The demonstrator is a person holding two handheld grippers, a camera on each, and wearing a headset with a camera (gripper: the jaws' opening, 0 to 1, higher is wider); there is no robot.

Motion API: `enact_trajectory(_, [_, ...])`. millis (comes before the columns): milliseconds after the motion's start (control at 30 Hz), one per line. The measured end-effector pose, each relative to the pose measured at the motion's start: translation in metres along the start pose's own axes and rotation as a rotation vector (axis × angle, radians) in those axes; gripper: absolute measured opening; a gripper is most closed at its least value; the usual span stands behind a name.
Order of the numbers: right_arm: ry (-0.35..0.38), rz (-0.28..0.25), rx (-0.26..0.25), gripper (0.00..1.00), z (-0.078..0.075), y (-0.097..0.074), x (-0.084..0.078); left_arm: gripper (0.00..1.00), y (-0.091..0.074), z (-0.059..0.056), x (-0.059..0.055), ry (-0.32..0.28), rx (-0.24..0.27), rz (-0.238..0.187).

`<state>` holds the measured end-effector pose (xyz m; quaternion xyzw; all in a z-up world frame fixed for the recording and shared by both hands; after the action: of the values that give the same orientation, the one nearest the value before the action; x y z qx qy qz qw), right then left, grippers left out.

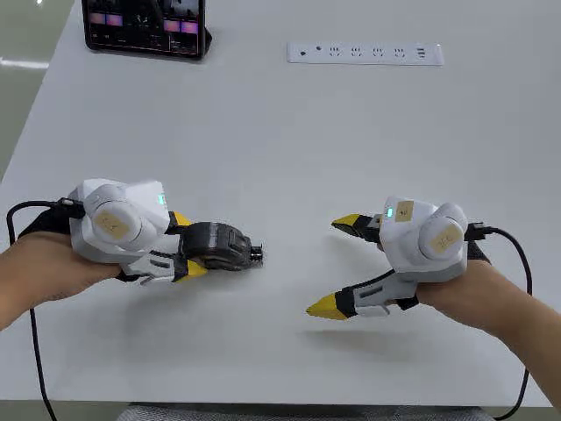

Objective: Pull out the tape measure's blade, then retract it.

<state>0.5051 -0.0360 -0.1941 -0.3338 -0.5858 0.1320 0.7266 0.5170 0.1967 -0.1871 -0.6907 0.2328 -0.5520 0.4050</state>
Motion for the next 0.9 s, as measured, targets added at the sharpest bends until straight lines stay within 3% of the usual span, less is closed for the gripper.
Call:
enact_trajectory(667, [-0.013, -0.008, 0.013, 0.76, 0.001, 0.008, 0.002, 0.28, 0.002, 0.002, 0.002, 0.041, -0.021, 0.058])
enact_trajectory(900, [-0.037, -0.020, 0.005, 0.68, -0.001, 0.014, 0.006, 0.28, 0.002, 0.003, 0.002, 0.039, -0.026, 0.056])
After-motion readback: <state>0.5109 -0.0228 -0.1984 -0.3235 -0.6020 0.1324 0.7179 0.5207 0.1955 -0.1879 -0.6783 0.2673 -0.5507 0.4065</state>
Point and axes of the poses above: the centre of the closed fingertips' face, and the gripper's own axes: y roughly forward along the fingers, z roughly to its left, x roughly out of its top, the point moved 7 cm from there along -y, roughly backward along the fingers, and after that the axes turned 6 degrees about -x, right-handed, at the moved point
